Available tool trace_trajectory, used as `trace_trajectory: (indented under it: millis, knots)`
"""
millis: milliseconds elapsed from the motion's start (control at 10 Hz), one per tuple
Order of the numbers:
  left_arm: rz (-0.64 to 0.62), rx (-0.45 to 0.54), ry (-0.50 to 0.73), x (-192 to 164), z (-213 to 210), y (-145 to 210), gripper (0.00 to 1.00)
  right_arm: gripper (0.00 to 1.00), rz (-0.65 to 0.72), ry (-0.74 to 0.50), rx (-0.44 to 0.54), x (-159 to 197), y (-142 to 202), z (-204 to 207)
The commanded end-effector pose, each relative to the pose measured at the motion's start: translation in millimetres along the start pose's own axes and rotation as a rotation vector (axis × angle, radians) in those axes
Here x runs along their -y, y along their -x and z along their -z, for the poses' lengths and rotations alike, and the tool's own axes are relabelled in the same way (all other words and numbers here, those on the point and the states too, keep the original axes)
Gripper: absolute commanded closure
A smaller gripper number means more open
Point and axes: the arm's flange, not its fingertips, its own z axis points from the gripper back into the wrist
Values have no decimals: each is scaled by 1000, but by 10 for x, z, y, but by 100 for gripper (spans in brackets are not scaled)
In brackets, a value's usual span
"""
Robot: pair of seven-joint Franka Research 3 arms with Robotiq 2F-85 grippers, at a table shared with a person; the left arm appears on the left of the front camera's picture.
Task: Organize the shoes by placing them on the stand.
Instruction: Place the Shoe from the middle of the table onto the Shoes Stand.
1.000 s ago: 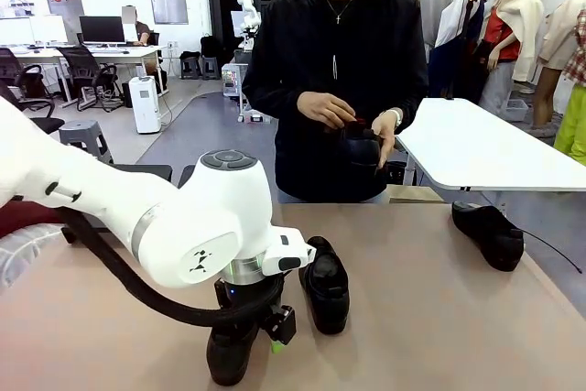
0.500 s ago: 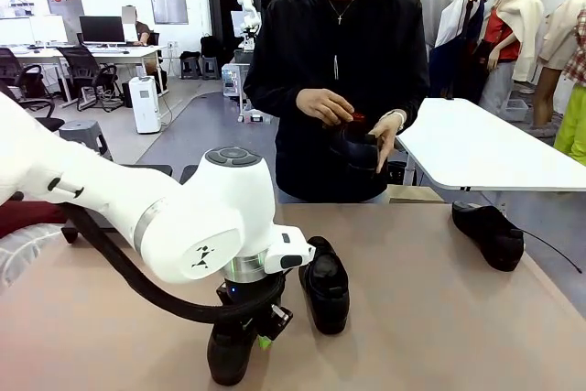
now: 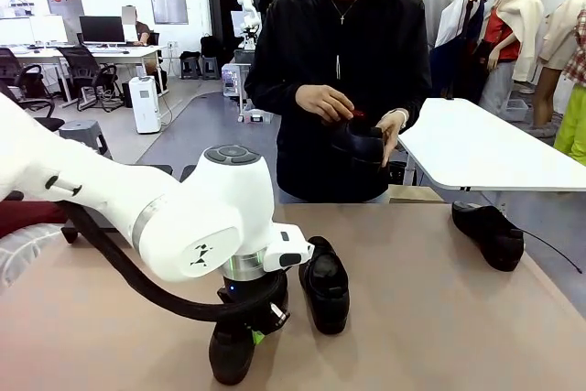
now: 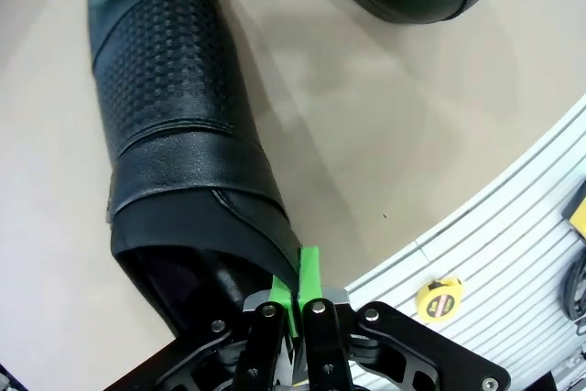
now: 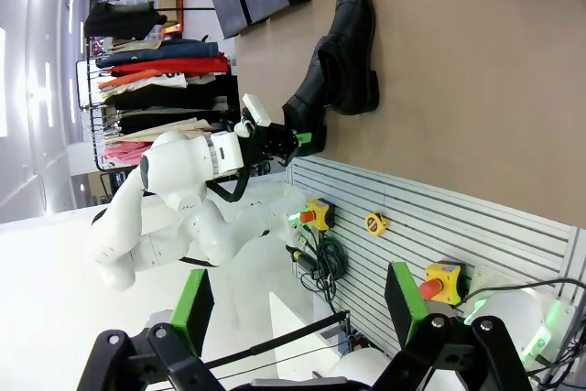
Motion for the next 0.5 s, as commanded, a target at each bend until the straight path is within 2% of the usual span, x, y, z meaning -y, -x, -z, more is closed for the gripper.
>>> trace_trajectory:
  millis: [0,200,300,400]
  knots:
    - [-34,47,-23,-87,-422,229,100,0,13,-16,-1,-60,5,-24]
    - [-69,98,0,-187,-984,689,100,0,13,-16,-1,-60,5,-24]
    - [-77,81,-9,-277,-1228,974,100,0,13,-16,-1,-60,5,-24]
    - [-73,111,-51,-362,-1460,1233,100,0,13,-16,-1,-60,5,-24]
